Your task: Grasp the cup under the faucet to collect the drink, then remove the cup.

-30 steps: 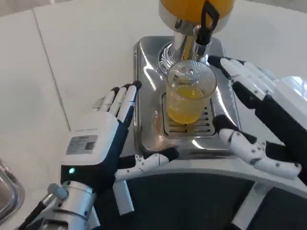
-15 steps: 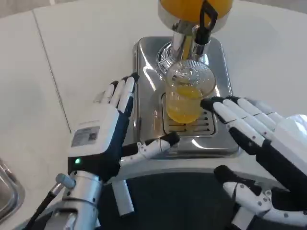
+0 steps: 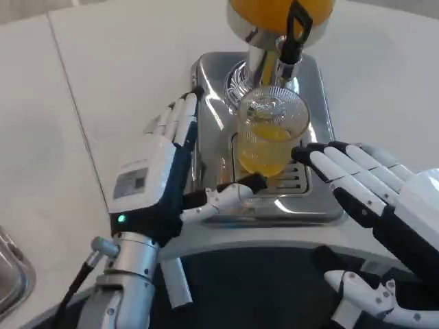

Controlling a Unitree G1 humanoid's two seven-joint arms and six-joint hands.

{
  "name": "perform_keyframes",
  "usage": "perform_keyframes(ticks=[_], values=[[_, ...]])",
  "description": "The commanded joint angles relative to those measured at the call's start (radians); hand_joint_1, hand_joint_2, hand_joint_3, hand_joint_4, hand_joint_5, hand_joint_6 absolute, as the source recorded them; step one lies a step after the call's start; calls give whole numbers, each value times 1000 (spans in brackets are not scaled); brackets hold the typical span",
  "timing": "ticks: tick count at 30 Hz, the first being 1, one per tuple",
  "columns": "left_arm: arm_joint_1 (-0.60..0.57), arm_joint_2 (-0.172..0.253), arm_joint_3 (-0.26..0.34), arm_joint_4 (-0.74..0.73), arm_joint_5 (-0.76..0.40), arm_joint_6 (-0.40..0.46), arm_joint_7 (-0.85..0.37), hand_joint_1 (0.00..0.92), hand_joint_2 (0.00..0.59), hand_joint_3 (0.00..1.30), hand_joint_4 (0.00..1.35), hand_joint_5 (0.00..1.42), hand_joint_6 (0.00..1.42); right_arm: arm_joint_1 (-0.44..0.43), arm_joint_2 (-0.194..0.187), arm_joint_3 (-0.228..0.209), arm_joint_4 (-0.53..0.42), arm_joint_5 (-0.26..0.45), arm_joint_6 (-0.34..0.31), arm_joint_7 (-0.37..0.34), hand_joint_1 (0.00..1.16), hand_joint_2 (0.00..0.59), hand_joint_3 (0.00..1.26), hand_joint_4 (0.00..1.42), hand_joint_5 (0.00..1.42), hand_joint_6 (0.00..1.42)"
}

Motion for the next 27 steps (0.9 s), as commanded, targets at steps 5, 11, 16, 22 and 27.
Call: perform_keyframes(ticks=[5,11,16,22,27], values=[[-57,-21,-57,54,23,-45,67,182,45,0,0,76,102,28,14,5,-49,-12,42,10,178,472,0,0,0,1],[-111,-40,-65,120,2,-56,95,221,49,0,0,110,128,16,22,35,-50,-28,67,10,187,468,0,0,0,1],[-155,-57,-61,184,-21,-72,102,237,47,0,0,133,158,-2,19,55,-47,-35,87,13,192,467,0,0,0,1],[-186,-84,-67,254,-54,-105,119,258,47,0,0,169,199,7,20,64,-55,-40,100,17,197,466,0,0,0,1],[-205,-100,-72,291,-59,-126,131,271,54,0,0,192,216,14,20,62,-67,-37,112,22,215,459,0,0,0,15]])
